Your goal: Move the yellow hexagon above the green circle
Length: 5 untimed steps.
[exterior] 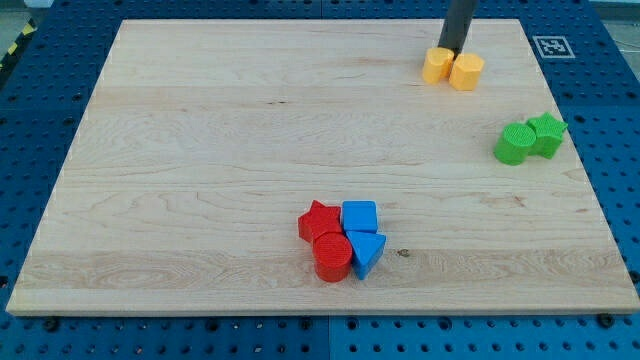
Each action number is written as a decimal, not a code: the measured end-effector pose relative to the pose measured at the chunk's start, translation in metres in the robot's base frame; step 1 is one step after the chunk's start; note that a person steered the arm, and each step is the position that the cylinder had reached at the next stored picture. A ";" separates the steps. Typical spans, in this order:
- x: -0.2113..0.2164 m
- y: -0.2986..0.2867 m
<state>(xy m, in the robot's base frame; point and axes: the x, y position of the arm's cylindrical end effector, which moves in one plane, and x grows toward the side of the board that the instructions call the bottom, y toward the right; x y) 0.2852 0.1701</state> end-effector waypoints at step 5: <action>0.033 0.015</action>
<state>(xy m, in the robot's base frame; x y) 0.3185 0.1846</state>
